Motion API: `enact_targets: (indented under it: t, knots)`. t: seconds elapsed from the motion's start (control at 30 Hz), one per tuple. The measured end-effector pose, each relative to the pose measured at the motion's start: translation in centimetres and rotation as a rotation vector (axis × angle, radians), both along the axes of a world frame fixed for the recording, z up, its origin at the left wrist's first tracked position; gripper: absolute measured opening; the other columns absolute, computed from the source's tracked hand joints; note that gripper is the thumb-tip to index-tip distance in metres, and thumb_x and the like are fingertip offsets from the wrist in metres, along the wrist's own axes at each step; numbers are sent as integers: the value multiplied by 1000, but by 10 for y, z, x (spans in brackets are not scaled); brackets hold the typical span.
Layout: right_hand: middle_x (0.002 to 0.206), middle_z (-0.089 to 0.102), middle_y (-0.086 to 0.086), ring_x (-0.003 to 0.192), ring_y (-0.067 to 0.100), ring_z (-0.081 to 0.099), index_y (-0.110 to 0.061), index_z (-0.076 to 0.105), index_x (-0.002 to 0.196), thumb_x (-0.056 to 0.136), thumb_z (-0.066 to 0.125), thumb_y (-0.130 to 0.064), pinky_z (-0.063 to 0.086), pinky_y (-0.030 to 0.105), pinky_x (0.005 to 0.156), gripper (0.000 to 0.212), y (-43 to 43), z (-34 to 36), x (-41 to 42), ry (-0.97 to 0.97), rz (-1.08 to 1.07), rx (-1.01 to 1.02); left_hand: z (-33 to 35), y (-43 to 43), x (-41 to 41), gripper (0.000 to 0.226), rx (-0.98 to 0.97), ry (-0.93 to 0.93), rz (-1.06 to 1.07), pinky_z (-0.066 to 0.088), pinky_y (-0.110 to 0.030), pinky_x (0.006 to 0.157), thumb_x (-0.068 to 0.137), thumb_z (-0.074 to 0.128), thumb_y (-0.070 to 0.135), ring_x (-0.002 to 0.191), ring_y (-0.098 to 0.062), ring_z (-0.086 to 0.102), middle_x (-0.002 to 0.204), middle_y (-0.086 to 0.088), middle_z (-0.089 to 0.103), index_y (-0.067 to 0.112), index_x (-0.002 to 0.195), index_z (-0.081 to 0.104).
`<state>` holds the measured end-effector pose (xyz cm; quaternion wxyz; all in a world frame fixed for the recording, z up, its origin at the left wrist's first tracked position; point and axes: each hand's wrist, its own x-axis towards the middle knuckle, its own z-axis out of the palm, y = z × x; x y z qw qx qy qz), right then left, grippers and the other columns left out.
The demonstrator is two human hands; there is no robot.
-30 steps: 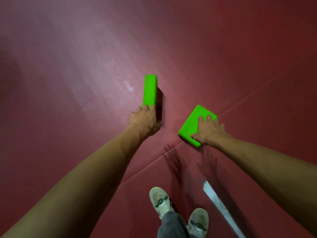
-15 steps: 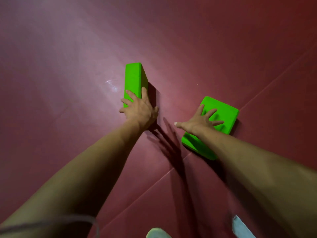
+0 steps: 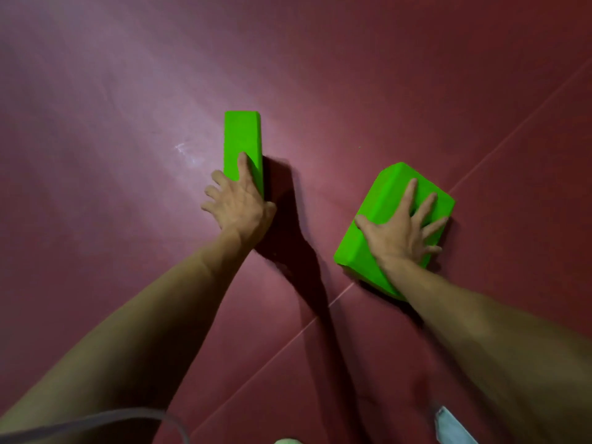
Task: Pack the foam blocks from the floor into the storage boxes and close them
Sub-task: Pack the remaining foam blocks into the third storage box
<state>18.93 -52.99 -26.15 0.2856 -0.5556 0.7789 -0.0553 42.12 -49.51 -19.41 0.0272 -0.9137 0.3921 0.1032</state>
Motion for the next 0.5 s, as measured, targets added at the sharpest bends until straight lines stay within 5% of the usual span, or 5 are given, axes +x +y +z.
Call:
enact_targets:
  t: [0.17, 0.27, 0.33, 0.4, 0.5]
  knots:
    - [155, 41, 4, 137, 22, 44, -32, 29, 157, 53, 76, -62, 35, 37, 114, 118, -11, 58, -23, -591, -108, 31, 50, 20, -20, 108, -44, 108, -181, 49, -50, 77, 68, 80, 31, 102, -44, 53, 127, -12, 38, 35, 154, 16]
    - [114, 73, 8, 94, 23, 71, -16, 68, 124, 67, 74, -48, 54, 42, 97, 65, -15, 110, -7, -1146, -355, 328, 85, 36, -37, 105, -22, 189, -283, 49, -48, 78, 67, 78, 30, 107, -43, 54, 128, -10, 44, 35, 152, 18]
    - [88, 76, 7, 74, 24, 72, -15, 76, 92, 82, 61, -52, 58, 39, 85, 42, -7, 154, -2, -1235, -415, 520, 108, 46, -52, 102, -33, 177, -327, 49, -47, 81, 70, 75, 37, 108, -42, 55, 129, -11, 47, 32, 154, 19]
    - [76, 73, 6, 65, 23, 70, -16, 76, 70, 89, 53, -54, 56, 32, 74, 49, 0, 177, -2, -1287, -464, 581, 132, 54, -62, 97, -64, 172, -313, 47, -46, 87, 74, 71, 45, 109, -41, 54, 130, -12, 51, 27, 155, 20]
    - [79, 69, 5, 73, 24, 66, -18, 71, 72, 92, 52, -58, 56, 34, 70, 49, 18, 210, 0, -1141, -428, 624, 167, 68, -64, 97, -116, 237, -248, 44, -45, 92, 73, 67, 45, 111, -39, 51, 129, -13, 55, 22, 155, 21]
